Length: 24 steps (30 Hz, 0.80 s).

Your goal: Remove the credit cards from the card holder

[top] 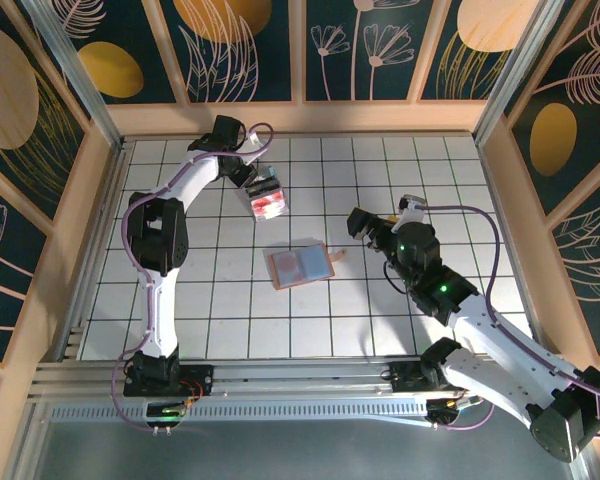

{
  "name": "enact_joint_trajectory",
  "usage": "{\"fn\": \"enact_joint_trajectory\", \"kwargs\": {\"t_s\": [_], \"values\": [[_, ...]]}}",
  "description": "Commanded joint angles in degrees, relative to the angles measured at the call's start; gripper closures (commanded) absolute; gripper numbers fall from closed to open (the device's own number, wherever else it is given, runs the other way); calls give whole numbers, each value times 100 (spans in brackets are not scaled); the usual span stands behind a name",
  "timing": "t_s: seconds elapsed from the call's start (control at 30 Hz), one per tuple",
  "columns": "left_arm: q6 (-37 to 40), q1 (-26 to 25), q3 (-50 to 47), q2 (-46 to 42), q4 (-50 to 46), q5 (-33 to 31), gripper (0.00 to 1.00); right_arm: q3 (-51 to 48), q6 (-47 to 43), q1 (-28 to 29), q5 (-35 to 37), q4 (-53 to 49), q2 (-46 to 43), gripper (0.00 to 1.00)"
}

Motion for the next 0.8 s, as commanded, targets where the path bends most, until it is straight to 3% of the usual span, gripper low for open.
{"fn": "enact_joint_trajectory", "kwargs": {"t_s": [0.0,0.3,0.77], "values": [[-22,17,-60,-207,30,-33,77,94,-32,61,111,132,-26,1],[28,20,-191,-426,18,121,99,86,-23,82,127,126,-55,1],[184,19,-321,-794,-203,594,100,77,-5,84,194,77,-88,1]]}}
